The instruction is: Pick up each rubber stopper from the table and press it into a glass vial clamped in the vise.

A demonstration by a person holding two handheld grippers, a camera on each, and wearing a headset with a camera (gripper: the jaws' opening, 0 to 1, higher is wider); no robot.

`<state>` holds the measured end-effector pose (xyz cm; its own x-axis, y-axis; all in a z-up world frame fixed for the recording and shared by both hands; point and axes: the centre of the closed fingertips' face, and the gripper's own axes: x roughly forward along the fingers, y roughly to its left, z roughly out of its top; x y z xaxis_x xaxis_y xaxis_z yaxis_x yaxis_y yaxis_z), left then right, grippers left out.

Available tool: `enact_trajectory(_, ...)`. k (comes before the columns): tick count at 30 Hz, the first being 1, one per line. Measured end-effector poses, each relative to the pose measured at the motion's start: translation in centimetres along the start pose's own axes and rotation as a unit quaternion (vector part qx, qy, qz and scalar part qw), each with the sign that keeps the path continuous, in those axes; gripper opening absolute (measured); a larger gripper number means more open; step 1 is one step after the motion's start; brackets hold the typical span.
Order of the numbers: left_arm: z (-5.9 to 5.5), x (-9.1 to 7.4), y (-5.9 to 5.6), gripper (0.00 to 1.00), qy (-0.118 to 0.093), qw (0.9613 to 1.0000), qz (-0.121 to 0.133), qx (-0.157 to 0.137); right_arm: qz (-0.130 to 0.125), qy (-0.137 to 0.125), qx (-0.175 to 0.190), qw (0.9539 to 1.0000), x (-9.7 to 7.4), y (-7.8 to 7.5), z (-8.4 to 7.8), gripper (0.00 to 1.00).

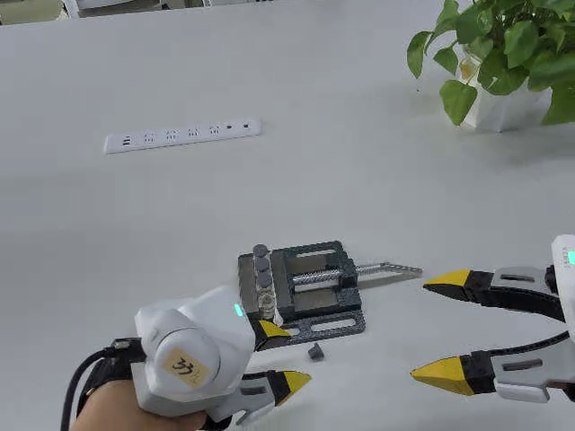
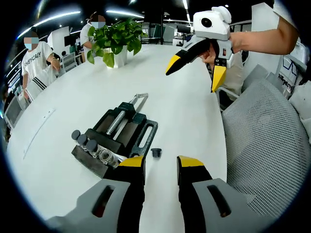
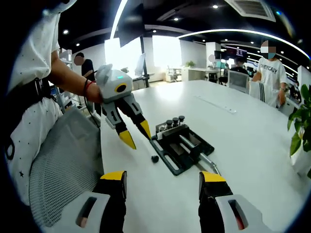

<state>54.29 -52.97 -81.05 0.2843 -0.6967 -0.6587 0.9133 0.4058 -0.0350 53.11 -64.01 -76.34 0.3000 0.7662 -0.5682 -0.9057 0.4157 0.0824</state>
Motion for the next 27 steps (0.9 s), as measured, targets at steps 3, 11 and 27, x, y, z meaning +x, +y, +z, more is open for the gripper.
enact_trajectory(3,-0.6,0.8,0.5,0.19,0.012,0.9999,0.006,0.000,-0.002,-0.001,0.005,1.0000,-0.2,0.0,-0.6,0.56)
enact_trajectory(11,-0.9,2.2,0.5,0.15,0.041,0.9990,0.016,0.002,-0.011,-0.005,0.015,0.9998,-0.7,-0.4,-1.1,0.55)
enact_trajectory(27,-1.6,3.9,0.6,0.08,0.061,0.9980,0.018,-0.003,-0.017,-0.011,0.023,0.9995,-1.1,-0.8,-1.3,0.53)
